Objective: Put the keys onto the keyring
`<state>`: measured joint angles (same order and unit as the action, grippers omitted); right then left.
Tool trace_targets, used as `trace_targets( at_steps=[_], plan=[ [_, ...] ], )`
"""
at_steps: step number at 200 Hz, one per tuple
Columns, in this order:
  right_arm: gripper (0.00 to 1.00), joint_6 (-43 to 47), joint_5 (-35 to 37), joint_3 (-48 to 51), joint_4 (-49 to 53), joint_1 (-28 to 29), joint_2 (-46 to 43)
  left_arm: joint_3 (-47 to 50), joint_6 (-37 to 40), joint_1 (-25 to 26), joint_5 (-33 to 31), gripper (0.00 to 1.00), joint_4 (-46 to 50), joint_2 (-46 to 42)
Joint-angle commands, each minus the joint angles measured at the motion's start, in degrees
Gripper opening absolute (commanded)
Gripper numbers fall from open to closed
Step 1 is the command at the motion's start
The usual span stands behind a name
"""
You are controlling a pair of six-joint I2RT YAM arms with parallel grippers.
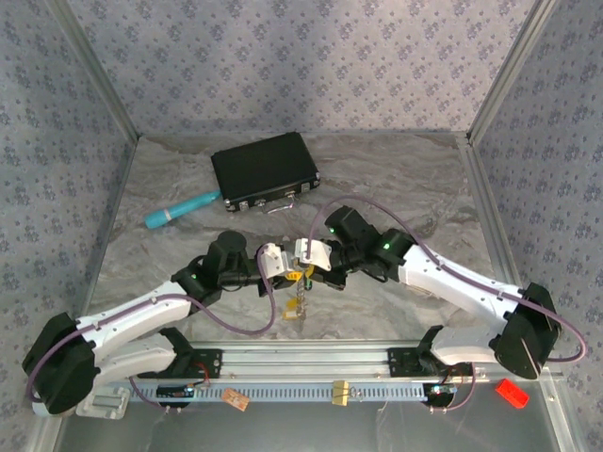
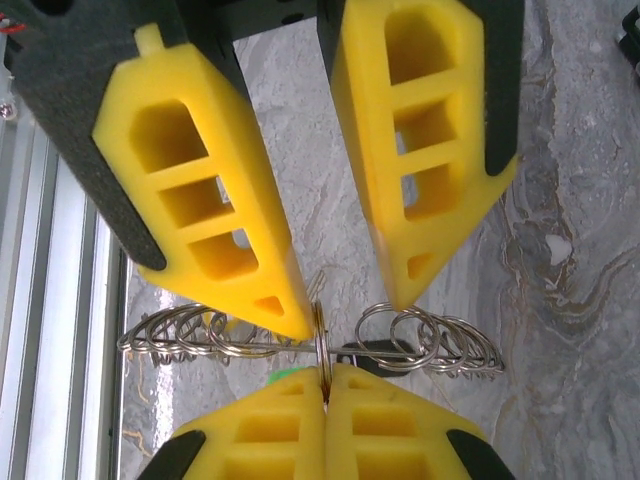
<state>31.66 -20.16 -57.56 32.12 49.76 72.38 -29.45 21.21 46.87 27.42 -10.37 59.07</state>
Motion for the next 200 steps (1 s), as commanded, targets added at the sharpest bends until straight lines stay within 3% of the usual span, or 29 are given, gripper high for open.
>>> trace_targets(
  at_steps=[1, 26, 61, 96, 132, 145, 154, 200],
  plan=[
    [0.0, 1.5, -1.2, -2.9, -0.2, 1.0, 0.6, -1.8, 0.8, 0.3, 1.4, 0.23, 0.6, 0.8],
    [0.0, 0.5, -1.7, -2.4, -1.0, 1.4, 0.4, -1.5, 0.7, 0.3, 1.6, 0.11, -0.1, 0.7],
    [0.0, -2.6, -3.3, 0.9, -5.0, 0.3, -2.8, -0.6, -0.5, 0.3, 1.9, 0.17, -1.9, 0.5],
    [0.0, -4.1, -4.4, 2.9, -7.9, -0.1, -4.4, -0.2, -1.4, 0.4, 2.1, 0.17, -2.8, 0.9],
    [0.0, -4.9, -3.9, 4.4, -8.9, -0.2, -5.5, 0.3, -1.4, 0.4, 1.8, 0.0, -3.0, 0.1],
    [0.18, -6.7, -3.9, 7.4, -11.8, -1.4, -7.6, 1.1, -1.8, 0.3, 1.3, 0.0, -3.8, -0.8],
    [0.24, -8.8, -5.2, 10.4, -15.2, -3.0, -9.5, 2.1, -2.3, 0.3, 1.1, 0.0, -5.3, -1.3],
    [0.32, -16.3, -11.5, 18.6, -28.0, -6.3, -13.0, 7.5, -9.8, 0.3, 2.4, 0.0, -21.1, -0.3]
  ],
)
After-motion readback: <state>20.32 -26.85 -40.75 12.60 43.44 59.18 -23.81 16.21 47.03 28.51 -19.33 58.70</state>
